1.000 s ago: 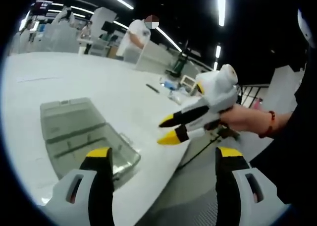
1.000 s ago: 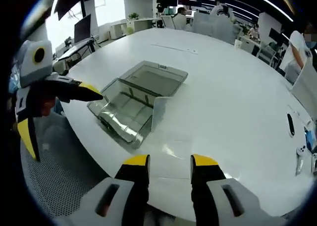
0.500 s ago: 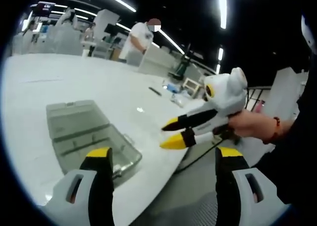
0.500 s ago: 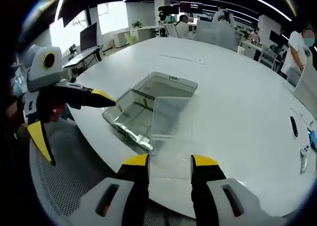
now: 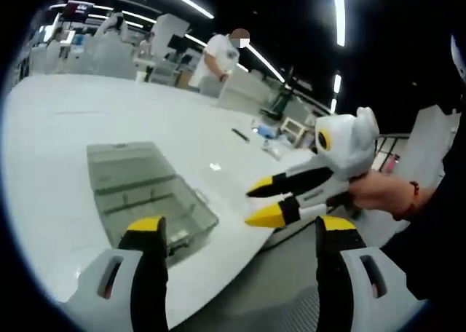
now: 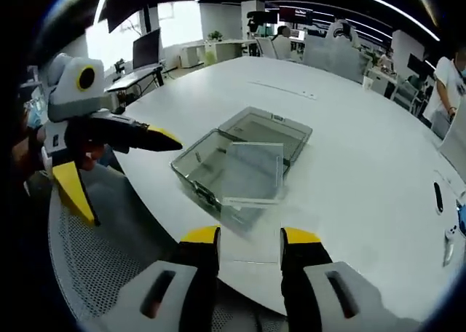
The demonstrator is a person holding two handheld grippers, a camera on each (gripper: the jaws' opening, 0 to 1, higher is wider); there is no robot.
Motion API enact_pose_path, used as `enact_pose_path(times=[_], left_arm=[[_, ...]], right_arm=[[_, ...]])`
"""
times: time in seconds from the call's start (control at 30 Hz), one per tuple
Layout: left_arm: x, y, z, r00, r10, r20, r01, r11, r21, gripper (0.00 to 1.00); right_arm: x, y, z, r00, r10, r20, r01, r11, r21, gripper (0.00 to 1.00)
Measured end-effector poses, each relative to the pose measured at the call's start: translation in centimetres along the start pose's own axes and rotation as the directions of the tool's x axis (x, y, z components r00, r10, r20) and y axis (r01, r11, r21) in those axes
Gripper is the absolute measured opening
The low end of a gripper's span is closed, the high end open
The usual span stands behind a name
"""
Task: Insert the divider into the dual guide fixture by aligning both edges with the guide slots and pushing it downward to the bottom, including one-sided entry, uneven engagement, binding, and posture correction.
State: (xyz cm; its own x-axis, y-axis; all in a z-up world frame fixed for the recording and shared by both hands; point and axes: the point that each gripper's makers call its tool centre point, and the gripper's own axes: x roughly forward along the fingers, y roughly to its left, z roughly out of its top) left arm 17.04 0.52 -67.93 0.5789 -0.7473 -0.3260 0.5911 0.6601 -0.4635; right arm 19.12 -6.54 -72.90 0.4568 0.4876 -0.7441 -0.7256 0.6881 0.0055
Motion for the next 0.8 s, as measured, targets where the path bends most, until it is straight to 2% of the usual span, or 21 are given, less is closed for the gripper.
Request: enact_pose_path(times=[0.23,0.37,0.57,0.67,0.8], left_arm=[[0.0,0.4,0.7,0.999,0.029,0.034,-0.029,0.999,-0.023,0.81],[0.1,0.5,1.4,0.996,0.043,0.072,-0.039,0.998,-0.051,0.79],[0.3,0.6,1.7,0.994,0.053,0.099,-0.045,0.995,-0.090,0.78],[0.4,0.8,1.9,0.993,0.055,0.104,-0.044,0.993,-0.106,0.76],[0.6,1.2,2.5,0.990,0.053,0.128,-0.034,0.988,-0.150,0.68]], right_arm=[[-0.7,0.5,1.3,0.999,0.004,0.034,-0.003,0.999,-0.032,0.28],[-0.9,0.6,1.9,0.998,0.007,0.056,-0.005,1.000,-0.028,0.28],[-1.0,0.8,2.4,0.997,0.015,0.081,-0.012,0.999,-0.029,0.28],[-1.0,0.9,2.8,0.996,0.023,0.090,-0.020,0.999,-0.032,0.28],[-0.9,1.4,3.3,0.995,0.041,0.095,-0.037,0.998,-0.047,0.28]])
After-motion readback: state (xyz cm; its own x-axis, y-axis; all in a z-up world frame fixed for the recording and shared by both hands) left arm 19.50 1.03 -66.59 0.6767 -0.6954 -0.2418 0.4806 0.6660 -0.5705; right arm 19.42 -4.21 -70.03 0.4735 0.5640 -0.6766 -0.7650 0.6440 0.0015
